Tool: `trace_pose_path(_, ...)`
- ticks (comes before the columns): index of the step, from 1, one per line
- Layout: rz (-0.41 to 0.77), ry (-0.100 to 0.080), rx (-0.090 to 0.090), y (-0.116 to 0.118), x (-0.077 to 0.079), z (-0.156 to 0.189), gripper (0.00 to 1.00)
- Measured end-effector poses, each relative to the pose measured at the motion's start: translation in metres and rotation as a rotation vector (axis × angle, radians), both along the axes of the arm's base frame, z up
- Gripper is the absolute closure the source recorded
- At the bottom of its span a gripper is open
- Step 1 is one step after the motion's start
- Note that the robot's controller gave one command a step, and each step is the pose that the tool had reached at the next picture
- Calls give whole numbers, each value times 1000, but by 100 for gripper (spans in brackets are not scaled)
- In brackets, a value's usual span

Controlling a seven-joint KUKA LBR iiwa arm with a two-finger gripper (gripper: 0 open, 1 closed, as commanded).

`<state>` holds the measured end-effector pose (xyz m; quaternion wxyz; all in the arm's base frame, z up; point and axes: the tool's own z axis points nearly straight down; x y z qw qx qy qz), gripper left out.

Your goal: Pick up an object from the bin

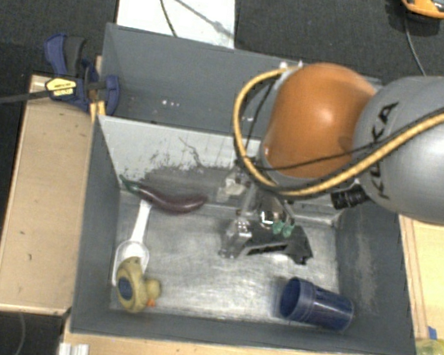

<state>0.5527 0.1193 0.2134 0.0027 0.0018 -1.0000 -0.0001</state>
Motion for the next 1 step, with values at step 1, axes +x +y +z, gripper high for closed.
trace_pose_path(1,-3,-8,1,-1,2,5,0)
